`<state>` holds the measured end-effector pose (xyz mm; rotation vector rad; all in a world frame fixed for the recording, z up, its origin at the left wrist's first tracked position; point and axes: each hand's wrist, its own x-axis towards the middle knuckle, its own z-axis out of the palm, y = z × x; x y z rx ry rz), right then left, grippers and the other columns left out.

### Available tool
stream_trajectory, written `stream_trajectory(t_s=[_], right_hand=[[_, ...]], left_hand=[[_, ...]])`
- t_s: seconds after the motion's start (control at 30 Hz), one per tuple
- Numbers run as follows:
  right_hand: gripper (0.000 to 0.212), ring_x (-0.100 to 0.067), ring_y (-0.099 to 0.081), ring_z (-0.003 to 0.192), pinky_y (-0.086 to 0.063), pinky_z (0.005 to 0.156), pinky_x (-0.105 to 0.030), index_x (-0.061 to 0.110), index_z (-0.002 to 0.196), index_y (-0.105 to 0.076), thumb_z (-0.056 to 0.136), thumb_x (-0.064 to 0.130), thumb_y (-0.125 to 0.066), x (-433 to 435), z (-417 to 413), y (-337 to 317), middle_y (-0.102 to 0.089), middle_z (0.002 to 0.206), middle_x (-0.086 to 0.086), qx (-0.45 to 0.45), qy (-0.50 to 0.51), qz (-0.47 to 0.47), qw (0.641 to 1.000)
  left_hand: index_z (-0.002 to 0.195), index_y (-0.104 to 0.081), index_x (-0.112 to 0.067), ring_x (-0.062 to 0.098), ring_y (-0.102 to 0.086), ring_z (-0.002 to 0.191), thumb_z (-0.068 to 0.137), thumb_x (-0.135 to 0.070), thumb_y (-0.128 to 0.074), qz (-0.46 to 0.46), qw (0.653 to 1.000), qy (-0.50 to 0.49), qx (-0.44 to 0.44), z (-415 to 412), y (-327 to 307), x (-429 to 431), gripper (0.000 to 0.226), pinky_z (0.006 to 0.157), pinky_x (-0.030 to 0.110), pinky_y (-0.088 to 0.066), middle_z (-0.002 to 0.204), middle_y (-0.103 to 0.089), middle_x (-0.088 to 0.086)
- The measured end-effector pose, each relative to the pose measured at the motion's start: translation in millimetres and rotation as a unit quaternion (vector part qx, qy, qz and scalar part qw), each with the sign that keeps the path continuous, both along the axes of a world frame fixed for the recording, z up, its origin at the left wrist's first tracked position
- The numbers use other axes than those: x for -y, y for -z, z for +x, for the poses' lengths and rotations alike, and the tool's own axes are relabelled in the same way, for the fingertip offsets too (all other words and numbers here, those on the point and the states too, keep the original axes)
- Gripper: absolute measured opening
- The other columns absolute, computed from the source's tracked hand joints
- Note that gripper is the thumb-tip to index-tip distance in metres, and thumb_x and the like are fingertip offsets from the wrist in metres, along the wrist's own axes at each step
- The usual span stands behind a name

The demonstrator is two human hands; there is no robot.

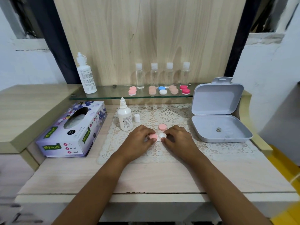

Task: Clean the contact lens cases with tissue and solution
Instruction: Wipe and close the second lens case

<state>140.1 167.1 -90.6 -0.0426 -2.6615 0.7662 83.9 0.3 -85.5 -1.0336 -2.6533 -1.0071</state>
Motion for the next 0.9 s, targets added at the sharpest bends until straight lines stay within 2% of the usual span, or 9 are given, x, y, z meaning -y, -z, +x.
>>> stream_trajectory(t_s=[0.13, 0.27, 0.53, 0.67, 0.8, 0.9], right_hand=[[0.024, -0.019, -0.049, 0.103, -0.039, 0.093, -0.037, 0.021, 0.106, -0.066, 0.086, 0.031, -0.058, 0.5, -0.5, 0.1, -0.059, 0.104, 0.003, 0.000, 0.000, -0.005, 1.000], [0.024, -0.018, -0.048, 0.105, -0.038, 0.094, -0.038, 0.021, 0.107, -0.065, 0.086, 0.031, -0.058, 0.3, -0.3, -0.1, -0.058, 0.106, 0.003, 0.003, 0.000, -0.005, 1.000], [0.022, -0.021, -0.050, 0.103, -0.039, 0.090, -0.037, 0.020, 0.104, -0.066, 0.087, 0.031, -0.058, 0.1, 0.3, 0.3, -0.059, 0.107, 0.003, -0.001, -0.005, 0.014, 1.000], [0.023, -0.021, -0.049, 0.103, -0.039, 0.090, -0.035, 0.019, 0.105, -0.065, 0.087, 0.031, -0.057, -0.3, 0.3, -0.2, -0.059, 0.108, 0.003, 0.001, -0.005, 0.025, 1.000], [0.023, -0.022, -0.050, 0.103, -0.040, 0.089, -0.036, 0.020, 0.105, -0.066, 0.087, 0.032, -0.057, -0.1, 0.1, -0.1, -0.059, 0.108, 0.002, -0.002, -0.002, 0.024, 1.000], [0.024, -0.021, -0.050, 0.103, -0.040, 0.089, -0.036, 0.020, 0.106, -0.065, 0.087, 0.032, -0.057, -0.1, 0.5, -0.5, -0.059, 0.107, 0.002, -0.003, -0.001, 0.026, 1.000]], left_hand=[[0.103, -0.061, -0.014, 0.009, -0.049, 0.089, 0.084, -0.031, -0.066, -0.003, 1.000, -0.025, -0.013, 0.9, 1.3, -3.3, 0.026, 0.082, 0.023, -0.041, 0.094, -0.050, -0.006], [0.100, -0.061, -0.012, 0.010, -0.050, 0.088, 0.082, -0.031, -0.068, -0.002, 0.999, -0.037, -0.032, 1.1, 2.3, -5.5, 0.027, 0.078, 0.022, -0.040, 0.093, -0.052, -0.005], [0.112, -0.066, -0.011, 0.009, -0.055, 0.096, 0.086, -0.016, -0.064, 0.007, 1.000, 0.026, -0.015, -2.5, -1.3, 0.9, 0.026, 0.086, 0.018, -0.041, 0.107, -0.060, 0.000], [0.116, -0.065, -0.012, 0.007, -0.054, 0.093, 0.088, -0.013, -0.062, -0.003, 0.999, 0.046, -0.015, -4.2, -1.6, 2.0, 0.028, 0.081, 0.011, -0.039, 0.109, -0.058, -0.002], [0.118, -0.064, -0.012, 0.004, -0.052, 0.093, 0.088, -0.014, -0.061, -0.001, 0.999, 0.040, -0.011, -4.5, 0.7, 2.1, 0.030, 0.079, 0.002, -0.033, 0.110, -0.058, -0.003], [0.120, -0.062, -0.015, 0.005, -0.051, 0.099, 0.087, -0.019, -0.063, 0.021, 1.000, 0.011, -0.005, -1.6, 2.7, 1.8, 0.033, 0.084, 0.006, -0.034, 0.110, -0.058, -0.005]])
